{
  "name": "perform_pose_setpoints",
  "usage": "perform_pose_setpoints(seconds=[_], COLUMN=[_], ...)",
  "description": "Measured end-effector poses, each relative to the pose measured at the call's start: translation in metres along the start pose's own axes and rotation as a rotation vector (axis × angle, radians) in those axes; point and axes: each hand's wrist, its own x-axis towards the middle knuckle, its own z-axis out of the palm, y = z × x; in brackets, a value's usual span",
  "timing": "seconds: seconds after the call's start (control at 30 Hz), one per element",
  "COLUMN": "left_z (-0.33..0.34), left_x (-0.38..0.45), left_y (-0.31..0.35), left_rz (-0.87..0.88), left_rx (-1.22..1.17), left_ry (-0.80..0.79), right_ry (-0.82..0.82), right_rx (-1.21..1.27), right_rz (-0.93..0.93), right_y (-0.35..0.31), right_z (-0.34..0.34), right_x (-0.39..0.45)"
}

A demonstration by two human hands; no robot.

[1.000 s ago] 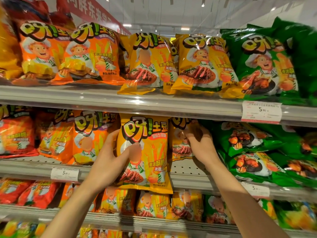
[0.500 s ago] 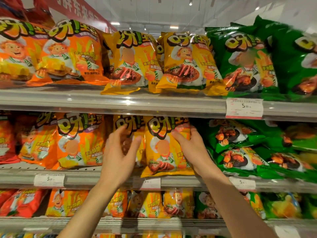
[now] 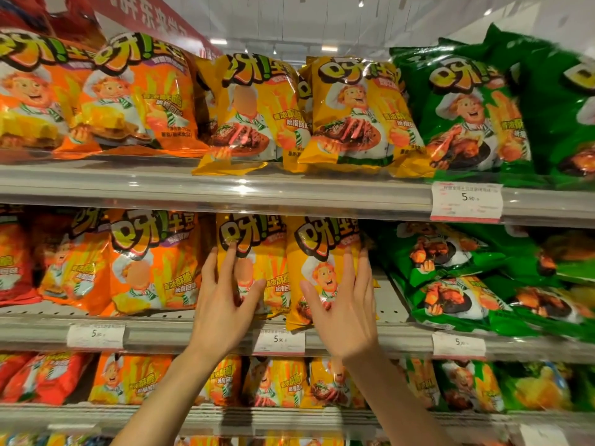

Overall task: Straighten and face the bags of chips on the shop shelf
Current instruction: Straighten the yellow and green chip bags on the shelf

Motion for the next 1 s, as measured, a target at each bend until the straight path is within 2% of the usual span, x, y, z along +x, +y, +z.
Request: perform_pose_setpoints(seconds=[0.13,0.33,0.47,0.57,0.67,0.73,0.83,0.9,1.0], left_z=[0.0,-0.001,-0.009,-0.021,-0.034,-0.042,-0.05,-0.049,-0.038], left_x=[0.003,0.003,0.004,0.001,-0.007,-0.017,-0.034,-0.049,-0.072], left_y=[-0.002,-0.002,-0.006,-0.006,-0.003,0.001,0.004,0.004,-0.004], left_rz=[-0.003,0.023,0.048,0.081,0.124,0.127,0.056,-0.013,-0.132], left_rx=[0.017,0.015,0.055,0.056,0.019,-0.048,-0.193,-0.303,-0.392], left_ry=[-0.02,-0.034,-0.049,0.001,0.072,0.086,0.003,-0.119,-0.251], right_ry=[0.009,0.045,-0.032,0.066,-0.06,-0.017,0.094,0.028,-0.102], right_rx=[-0.015,-0.171,0.069,0.28,0.256,0.279,0.338,0.33,0.358], right_rz=[-0.009,-0.015,-0.006,-0.019,0.177,0.178,0.076,0.096,0.22], right_y=[0.008,0.008,0.009,0.012,0.012,0.01,0.008,0.009,0.023], right_z=[0.005,0.011,-0.006,-0.023,-0.04,-0.047,-0.052,-0.05,-0.038], right_x=[0.013,0.009,0.003,-0.011,-0.018,-0.025,-0.048,-0.069,-0.099])
